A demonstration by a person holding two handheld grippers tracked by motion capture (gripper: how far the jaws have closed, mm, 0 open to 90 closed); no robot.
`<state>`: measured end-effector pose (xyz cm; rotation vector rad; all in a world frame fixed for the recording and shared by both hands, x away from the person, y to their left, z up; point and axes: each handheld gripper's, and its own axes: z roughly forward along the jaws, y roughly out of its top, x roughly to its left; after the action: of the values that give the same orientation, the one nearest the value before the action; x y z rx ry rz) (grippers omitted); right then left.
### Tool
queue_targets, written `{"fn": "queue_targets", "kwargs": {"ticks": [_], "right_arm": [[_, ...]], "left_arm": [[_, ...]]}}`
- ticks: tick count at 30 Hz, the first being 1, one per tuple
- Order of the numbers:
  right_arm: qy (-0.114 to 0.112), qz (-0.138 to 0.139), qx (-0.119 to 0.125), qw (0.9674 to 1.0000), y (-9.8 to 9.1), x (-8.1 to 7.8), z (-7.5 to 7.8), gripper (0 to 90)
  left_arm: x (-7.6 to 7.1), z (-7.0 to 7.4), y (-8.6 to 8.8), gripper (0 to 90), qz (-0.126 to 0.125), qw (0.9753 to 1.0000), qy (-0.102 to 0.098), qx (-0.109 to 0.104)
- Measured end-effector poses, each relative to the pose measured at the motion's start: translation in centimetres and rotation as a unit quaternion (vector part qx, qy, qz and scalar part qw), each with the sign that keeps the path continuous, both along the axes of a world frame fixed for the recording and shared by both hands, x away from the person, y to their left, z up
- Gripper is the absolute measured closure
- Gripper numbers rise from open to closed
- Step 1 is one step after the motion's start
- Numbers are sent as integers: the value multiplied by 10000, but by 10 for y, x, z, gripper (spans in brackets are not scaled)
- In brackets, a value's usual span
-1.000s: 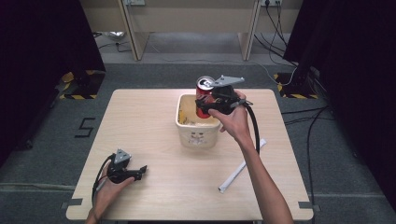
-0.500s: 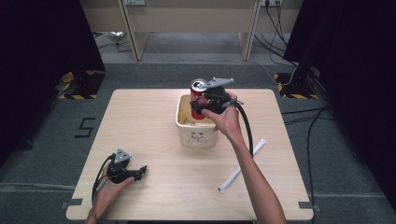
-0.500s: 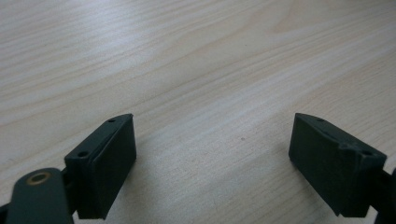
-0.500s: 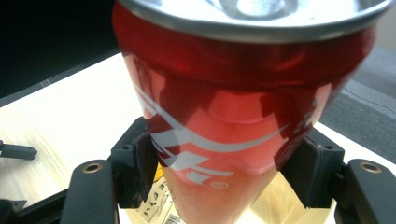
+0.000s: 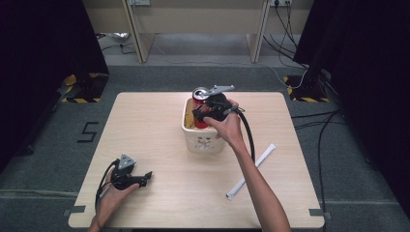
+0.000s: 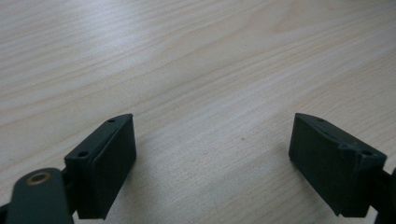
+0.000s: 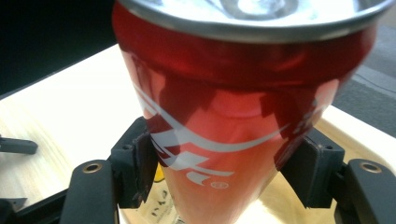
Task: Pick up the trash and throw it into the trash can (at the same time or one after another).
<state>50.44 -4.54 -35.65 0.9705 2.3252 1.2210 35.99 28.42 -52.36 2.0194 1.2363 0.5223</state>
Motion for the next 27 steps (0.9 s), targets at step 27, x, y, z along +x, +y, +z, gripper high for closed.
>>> {"fn": "queue_targets", "kwargs": {"ticks": [27], "right_arm": [[208,88,-122,9997,15,-3,-23,335]], "left_arm": [[0,0,0,141,-6,10000,5,3]]}}
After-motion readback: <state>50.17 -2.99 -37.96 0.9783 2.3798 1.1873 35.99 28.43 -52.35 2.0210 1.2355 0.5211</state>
